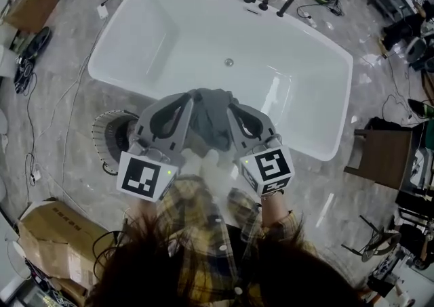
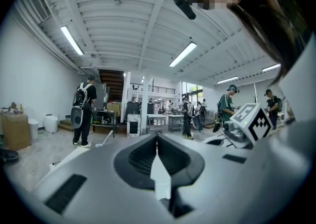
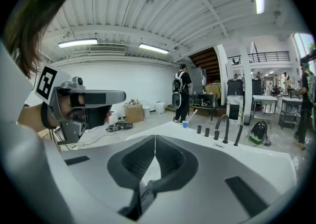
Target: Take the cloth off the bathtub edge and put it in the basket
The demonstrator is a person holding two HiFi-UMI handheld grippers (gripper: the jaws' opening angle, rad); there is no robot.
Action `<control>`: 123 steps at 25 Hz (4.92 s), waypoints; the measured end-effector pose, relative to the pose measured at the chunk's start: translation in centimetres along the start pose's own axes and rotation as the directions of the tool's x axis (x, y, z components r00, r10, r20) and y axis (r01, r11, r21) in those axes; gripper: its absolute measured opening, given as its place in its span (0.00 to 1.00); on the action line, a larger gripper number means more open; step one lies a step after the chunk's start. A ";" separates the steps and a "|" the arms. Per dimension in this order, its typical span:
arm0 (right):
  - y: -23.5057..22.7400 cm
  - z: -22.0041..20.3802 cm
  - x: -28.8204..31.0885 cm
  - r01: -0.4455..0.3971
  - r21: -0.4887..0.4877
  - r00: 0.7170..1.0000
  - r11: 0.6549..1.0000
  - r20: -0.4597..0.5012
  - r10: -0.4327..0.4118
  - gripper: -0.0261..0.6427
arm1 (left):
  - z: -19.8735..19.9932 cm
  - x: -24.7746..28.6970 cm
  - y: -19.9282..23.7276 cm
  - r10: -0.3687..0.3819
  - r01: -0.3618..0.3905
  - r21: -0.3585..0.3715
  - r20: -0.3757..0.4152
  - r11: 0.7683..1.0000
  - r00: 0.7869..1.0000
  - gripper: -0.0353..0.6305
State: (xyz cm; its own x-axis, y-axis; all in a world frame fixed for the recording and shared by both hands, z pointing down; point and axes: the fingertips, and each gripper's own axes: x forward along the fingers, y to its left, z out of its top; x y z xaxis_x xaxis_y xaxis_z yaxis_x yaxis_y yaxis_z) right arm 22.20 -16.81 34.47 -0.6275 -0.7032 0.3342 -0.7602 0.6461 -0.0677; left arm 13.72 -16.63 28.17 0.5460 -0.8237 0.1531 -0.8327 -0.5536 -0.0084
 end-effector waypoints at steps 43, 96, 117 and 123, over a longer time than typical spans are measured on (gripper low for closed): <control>-4.4 -21.6 9.0 0.013 0.213 0.953 0.977 -0.299 0.052 0.44 | -27.9 4.8 0.4 -0.169 0.031 -0.371 -0.344 0.928 0.924 0.45; -5.2 -35.9 13.6 -0.031 0.269 0.793 0.963 -0.579 0.188 0.24 | -46.5 8.1 -2.0 -0.311 -0.099 -0.601 -0.539 0.793 0.783 0.23; -4.1 -34.0 13.8 -0.108 0.264 0.795 0.958 -0.557 0.243 0.21 | -43.9 7.4 -2.0 -0.268 -0.118 -0.603 -0.512 0.789 0.816 0.18; -3.2 -31.6 14.8 -0.161 0.242 0.804 0.957 -0.530 0.269 0.20 | -42.0 7.4 -1.1 -0.220 -0.135 -0.602 -0.478 0.787 0.850 0.18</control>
State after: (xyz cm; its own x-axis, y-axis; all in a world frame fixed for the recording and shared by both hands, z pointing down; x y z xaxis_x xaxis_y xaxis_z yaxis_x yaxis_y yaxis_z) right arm 20.73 -19.90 69.36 -0.6198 -0.2340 0.7490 -0.6673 0.6594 -0.3463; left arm 14.78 -16.95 70.78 0.6037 -0.5197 0.6046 -0.7843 -0.2511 0.5674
